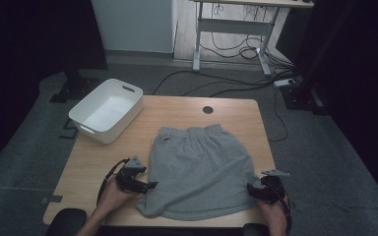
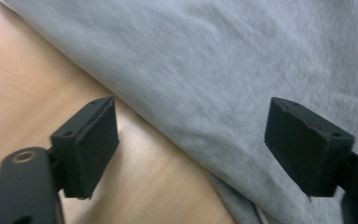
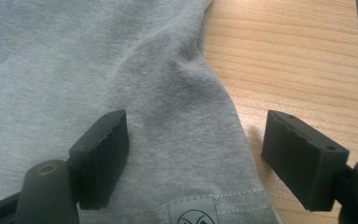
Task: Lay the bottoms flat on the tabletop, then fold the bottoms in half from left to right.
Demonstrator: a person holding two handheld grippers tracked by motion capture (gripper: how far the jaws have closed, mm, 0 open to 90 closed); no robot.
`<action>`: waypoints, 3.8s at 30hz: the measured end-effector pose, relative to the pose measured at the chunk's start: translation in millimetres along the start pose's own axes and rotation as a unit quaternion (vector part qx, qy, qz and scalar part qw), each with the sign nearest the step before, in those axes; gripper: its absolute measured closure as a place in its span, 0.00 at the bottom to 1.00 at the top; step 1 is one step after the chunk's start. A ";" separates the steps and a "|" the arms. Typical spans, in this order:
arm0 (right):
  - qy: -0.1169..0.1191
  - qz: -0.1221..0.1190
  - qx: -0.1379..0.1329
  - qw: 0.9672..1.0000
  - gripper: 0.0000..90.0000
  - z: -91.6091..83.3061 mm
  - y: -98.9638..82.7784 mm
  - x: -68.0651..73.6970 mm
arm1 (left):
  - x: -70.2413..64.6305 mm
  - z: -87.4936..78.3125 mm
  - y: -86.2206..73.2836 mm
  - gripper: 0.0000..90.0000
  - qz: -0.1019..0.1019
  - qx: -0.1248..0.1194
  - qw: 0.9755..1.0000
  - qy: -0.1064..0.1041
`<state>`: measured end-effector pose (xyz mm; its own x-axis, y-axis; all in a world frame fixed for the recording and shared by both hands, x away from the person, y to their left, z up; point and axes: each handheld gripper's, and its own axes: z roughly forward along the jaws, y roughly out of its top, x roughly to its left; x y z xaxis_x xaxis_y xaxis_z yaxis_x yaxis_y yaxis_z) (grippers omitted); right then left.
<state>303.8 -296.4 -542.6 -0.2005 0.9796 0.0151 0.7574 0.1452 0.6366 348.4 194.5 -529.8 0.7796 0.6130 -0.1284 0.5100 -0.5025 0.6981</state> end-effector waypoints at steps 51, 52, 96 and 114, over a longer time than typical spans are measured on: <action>0.016 -0.007 -0.013 1.000 0.17 -0.3 -5.1 -3.3 | 107.2 75.3 70.7 0.07 -0.053 0.011 0.992 0.117; 0.020 -0.007 -0.012 1.000 0.17 -0.9 -5.0 -3.7 | 105.7 74.2 68.5 0.07 -0.055 0.008 0.991 0.118; 0.273 -0.219 -0.014 0.937 0.11 6.6 48.5 240.3 | 98.9 61.0 54.1 0.07 -0.044 0.008 0.993 0.106; 0.315 -0.317 0.020 0.894 0.17 18.1 26.2 334.9 | 100.8 63.0 56.0 0.05 -0.057 0.009 0.991 0.120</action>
<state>267.7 37.9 -534.8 -0.8983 0.4279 0.0997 0.3865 0.6617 0.6424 478.5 189.8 -548.0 0.6089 0.7926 -0.0331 0.5983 -0.4314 0.6753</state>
